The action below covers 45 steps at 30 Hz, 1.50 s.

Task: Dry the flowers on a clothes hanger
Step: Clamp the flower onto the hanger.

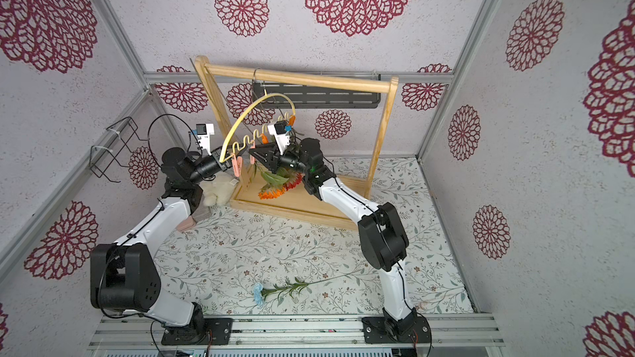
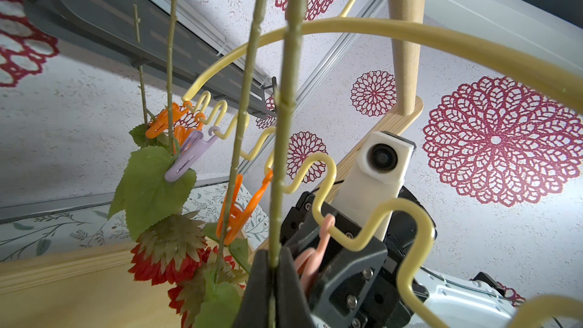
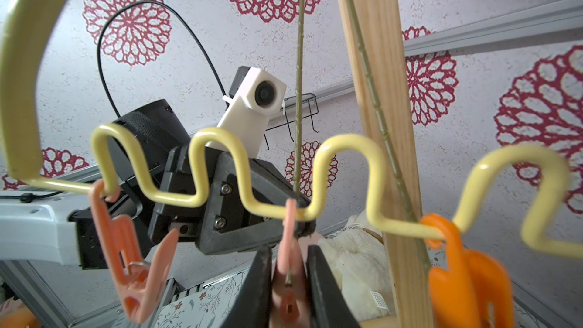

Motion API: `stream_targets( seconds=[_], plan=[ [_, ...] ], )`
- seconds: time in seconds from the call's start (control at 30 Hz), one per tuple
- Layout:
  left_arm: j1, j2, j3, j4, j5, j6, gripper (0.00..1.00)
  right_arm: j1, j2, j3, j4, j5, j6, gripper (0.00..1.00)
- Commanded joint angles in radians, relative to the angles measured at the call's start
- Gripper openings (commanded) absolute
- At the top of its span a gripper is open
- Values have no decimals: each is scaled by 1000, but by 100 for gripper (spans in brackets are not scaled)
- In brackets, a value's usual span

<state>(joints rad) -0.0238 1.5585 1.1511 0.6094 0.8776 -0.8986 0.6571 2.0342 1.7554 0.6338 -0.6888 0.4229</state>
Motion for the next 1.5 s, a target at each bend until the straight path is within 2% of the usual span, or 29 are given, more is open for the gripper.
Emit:
stream_targets(
  seconds=[0.0,0.23,0.4,0.63,0.67,0.7,0.8,1.0,1.13,1.37,1.47],
  plan=[
    [-7,11,12,43,5,-9,0,1,-60,1,46,-14,12,16],
    [-7,8,13,49,5,-17,0,1,-60,0,55,-15,12,18],
    [-8,8,10,56,5,-28,0,2,-61,-6,62,-17,16,36],
    [-8,3,-4,70,4,-33,0,-1,-76,-32,102,-17,29,46],
    [-8,2,-5,69,3,-30,2,-1,-82,-36,107,-17,29,48],
    [-6,0,-7,65,3,-27,9,-2,-88,-41,109,-16,30,50],
    [-7,0,-10,44,4,-11,20,-4,-106,-59,111,-11,28,52],
    [-6,-5,-19,31,3,6,24,-14,-153,-117,113,8,19,54],
    [-1,-12,-16,21,3,14,31,-19,-187,-162,121,14,14,54],
    [25,-49,-9,-91,3,89,51,-37,-280,-272,111,2,-39,55],
    [39,-79,-17,-157,-2,137,56,-48,-333,-342,113,-17,-77,55]
  ],
)
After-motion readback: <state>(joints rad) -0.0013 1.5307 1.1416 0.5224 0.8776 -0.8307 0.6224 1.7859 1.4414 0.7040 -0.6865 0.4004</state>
